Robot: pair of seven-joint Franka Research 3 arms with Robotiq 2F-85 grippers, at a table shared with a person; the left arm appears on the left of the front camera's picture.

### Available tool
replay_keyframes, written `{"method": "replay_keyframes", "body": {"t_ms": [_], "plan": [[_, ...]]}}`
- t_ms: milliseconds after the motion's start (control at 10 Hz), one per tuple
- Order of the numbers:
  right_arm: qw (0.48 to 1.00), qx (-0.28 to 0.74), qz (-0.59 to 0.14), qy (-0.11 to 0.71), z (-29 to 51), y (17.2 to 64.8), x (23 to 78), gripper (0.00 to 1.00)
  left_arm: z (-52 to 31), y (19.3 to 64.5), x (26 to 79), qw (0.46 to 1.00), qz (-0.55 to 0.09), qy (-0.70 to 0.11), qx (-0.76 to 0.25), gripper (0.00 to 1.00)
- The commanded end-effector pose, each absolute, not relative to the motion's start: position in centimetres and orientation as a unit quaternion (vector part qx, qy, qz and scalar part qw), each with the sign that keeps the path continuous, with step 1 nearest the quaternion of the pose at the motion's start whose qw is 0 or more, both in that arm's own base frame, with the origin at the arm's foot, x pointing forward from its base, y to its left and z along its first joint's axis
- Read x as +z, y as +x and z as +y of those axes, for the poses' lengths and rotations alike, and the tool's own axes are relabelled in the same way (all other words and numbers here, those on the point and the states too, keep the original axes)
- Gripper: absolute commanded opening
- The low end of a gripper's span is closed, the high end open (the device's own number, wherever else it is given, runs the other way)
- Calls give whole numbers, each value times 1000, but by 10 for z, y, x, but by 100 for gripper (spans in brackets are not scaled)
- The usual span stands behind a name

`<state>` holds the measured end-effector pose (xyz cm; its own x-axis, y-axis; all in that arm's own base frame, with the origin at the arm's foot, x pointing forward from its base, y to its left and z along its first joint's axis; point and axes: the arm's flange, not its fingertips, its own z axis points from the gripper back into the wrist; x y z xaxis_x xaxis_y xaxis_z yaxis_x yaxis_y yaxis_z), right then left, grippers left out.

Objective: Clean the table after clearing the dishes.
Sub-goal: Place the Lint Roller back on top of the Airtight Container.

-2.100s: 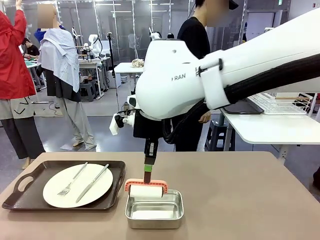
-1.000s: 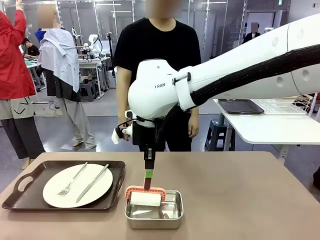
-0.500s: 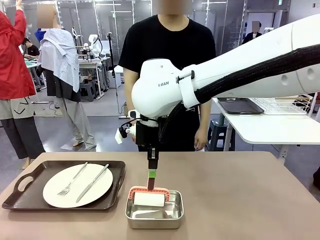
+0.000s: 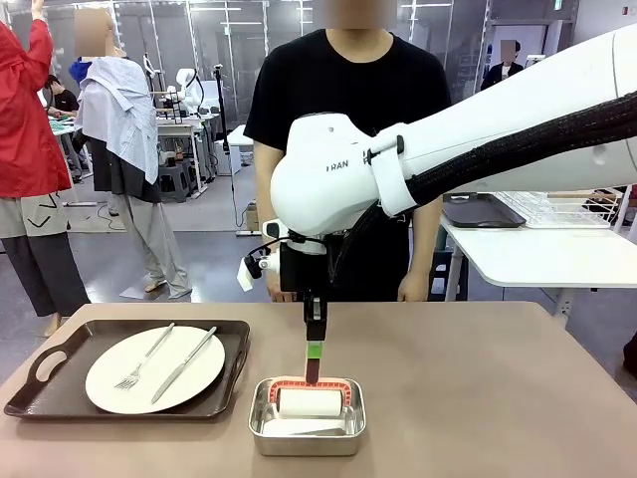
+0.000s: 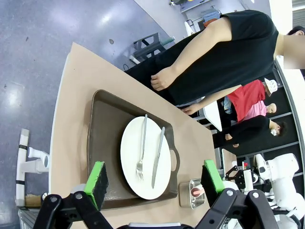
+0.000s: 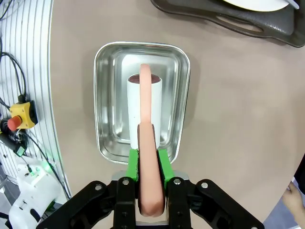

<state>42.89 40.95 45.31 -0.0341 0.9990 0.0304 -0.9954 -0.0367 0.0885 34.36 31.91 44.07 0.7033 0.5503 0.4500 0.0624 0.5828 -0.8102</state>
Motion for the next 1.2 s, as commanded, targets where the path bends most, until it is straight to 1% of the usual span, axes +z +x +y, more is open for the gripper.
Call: {"method": "replay_keyframes", "body": {"t_ms": [0,400,800,900,1000,1100], "plan": [[690,721,27,46,412,434,443,21,321,342,443,813,-357,-437,146,100],[698,715,35,15,427,453,422,21,321,342,443,813,-357,-437,146,100],[704,709,28,22,428,464,415,22,321,342,443,813,-357,-437,146,100],[706,707,22,21,427,463,416,42,321,342,443,813,-357,-437,146,100],[707,707,15,17,427,463,420,50,321,342,443,813,-357,-437,146,100],[711,703,4,12,424,462,426,70,321,342,443,813,-357,-437,146,100]]}}
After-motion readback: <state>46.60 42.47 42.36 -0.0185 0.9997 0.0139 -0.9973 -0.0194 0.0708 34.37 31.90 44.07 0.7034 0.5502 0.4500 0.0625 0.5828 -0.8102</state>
